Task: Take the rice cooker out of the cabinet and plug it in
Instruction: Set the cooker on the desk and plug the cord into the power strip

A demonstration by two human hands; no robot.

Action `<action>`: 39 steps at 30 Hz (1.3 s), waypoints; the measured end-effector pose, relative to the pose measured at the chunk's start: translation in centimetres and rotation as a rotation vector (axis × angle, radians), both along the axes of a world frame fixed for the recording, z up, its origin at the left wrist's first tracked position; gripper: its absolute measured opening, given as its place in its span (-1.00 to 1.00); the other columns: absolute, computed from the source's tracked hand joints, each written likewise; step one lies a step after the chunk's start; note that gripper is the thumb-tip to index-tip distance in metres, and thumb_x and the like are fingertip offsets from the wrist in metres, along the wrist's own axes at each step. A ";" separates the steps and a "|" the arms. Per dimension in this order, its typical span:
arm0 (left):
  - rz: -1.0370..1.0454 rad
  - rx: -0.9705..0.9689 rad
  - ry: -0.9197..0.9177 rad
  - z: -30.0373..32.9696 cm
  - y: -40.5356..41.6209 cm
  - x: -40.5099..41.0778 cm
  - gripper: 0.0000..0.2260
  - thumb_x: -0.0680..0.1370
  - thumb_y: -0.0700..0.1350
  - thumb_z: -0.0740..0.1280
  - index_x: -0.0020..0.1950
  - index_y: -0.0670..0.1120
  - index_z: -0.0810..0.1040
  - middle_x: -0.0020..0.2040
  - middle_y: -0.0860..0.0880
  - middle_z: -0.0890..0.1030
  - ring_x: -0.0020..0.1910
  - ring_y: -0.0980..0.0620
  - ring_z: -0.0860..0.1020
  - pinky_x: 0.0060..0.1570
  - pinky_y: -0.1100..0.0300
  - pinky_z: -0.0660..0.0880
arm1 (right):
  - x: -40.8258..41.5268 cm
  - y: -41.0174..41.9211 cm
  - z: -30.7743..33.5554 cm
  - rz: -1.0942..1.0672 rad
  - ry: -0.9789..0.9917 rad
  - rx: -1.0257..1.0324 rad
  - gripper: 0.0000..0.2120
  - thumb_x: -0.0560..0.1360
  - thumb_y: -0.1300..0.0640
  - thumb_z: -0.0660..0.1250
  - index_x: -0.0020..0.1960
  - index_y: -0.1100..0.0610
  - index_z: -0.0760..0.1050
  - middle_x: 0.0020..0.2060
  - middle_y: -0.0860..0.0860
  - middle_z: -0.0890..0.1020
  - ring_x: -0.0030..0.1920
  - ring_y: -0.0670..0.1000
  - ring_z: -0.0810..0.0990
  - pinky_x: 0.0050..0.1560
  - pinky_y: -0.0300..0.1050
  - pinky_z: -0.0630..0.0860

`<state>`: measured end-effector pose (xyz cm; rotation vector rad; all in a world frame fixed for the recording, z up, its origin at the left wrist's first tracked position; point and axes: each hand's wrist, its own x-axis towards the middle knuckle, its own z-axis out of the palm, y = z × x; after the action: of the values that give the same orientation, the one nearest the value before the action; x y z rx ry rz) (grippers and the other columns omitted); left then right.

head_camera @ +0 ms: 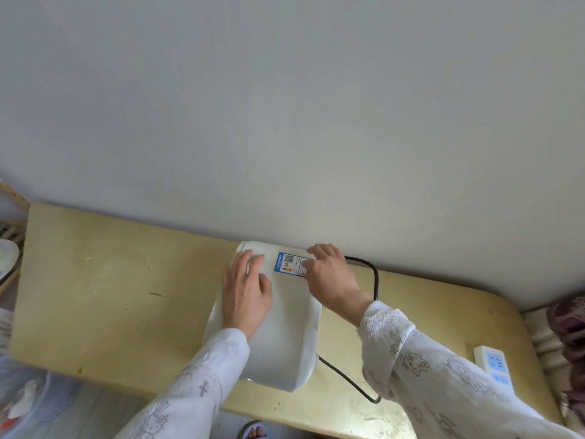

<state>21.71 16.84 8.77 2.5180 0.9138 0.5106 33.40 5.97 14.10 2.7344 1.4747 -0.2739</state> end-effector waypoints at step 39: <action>0.285 -1.331 0.209 -3.6 -0.3 -0.8 -0.11 0.36 0.36 0.29 0.50 -0.09 0.07 0.50 -0.12 0.23 0.46 -0.15 0.22 0.44 -0.17 0.13 | -0.2 -11.4 -5.6 -0.925 0.985 0.554 -0.30 0.49 -0.18 0.22 0.53 -0.04 0.03 0.51 -0.07 0.16 0.43 0.05 0.30 0.45 0.01 0.24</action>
<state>20.87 16.52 5.13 1.2362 1.1420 -0.2716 33.17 -5.47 8.52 3.7808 0.0423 -1.5984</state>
